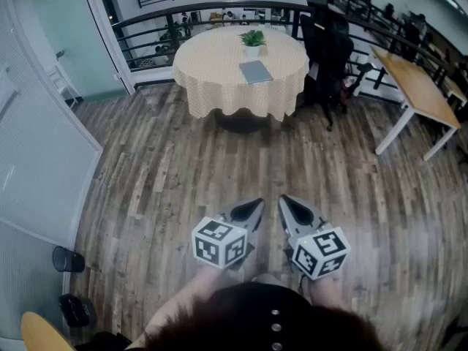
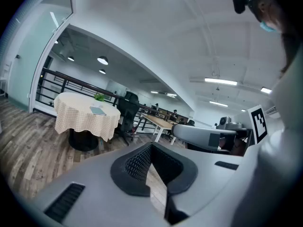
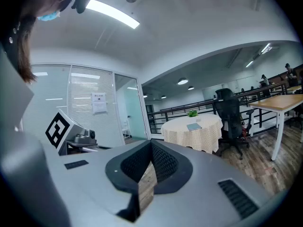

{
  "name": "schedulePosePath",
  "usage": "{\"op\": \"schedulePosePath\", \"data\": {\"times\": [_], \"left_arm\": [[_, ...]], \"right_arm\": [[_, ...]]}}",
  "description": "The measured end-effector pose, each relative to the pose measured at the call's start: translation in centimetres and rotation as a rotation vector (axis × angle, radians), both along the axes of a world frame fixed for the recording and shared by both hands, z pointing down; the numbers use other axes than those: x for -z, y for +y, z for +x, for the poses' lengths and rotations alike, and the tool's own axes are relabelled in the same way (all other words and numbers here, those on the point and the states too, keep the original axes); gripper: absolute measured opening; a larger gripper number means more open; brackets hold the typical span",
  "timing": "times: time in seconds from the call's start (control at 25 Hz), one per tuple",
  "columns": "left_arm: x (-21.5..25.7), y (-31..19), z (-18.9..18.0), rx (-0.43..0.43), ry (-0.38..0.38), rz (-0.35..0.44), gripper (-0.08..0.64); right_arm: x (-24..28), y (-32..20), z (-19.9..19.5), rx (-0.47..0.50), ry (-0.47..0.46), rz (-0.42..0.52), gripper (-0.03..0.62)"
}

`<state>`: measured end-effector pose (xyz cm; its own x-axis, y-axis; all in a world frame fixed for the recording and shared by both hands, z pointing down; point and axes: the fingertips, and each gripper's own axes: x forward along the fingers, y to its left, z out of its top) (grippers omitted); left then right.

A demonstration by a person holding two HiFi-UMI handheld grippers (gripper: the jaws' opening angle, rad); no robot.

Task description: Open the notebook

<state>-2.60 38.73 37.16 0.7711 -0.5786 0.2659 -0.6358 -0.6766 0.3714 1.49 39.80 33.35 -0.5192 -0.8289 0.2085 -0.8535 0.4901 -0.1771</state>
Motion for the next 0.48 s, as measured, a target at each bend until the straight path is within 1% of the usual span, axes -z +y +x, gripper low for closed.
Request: {"op": "schedulePosePath", "data": {"times": [0.24,0.48], "left_arm": [[0.3,-0.3,1.1,0.007,0.008,0.009,0.011],[0.5,-0.3,1.6,0.015,0.018,0.007,0.011]], "right_arm": [[0.0,-0.5,0.4,0.014,0.021,0.000,0.011],[0.1,-0.7,0.9,0.014,0.011,-0.011,0.011]]}}
